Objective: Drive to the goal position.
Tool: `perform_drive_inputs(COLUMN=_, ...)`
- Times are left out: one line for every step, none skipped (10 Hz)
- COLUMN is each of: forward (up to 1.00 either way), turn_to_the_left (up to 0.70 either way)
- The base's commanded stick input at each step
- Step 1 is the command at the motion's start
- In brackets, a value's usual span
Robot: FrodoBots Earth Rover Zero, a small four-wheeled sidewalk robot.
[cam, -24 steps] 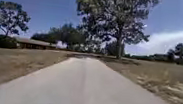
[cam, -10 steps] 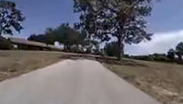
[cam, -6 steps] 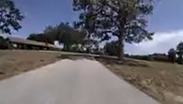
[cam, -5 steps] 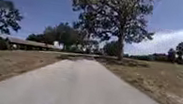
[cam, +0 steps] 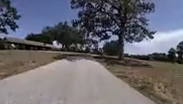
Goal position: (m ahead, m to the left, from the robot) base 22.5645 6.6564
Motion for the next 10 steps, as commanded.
perform_drive_inputs(forward=1.0, turn_to_the_left=0.0)
perform_drive_inputs(forward=1.0, turn_to_the_left=0.0)
perform_drive_inputs(forward=1.0, turn_to_the_left=0.0)
perform_drive_inputs(forward=1.0, turn_to_the_left=0.0)
perform_drive_inputs(forward=1.0, turn_to_the_left=0.0)
perform_drive_inputs(forward=1.0, turn_to_the_left=0.0)
perform_drive_inputs(forward=1.0, turn_to_the_left=0.0)
perform_drive_inputs(forward=1.0, turn_to_the_left=0.0)
perform_drive_inputs(forward=1.0, turn_to_the_left=0.0)
perform_drive_inputs(forward=1.0, turn_to_the_left=0.0)
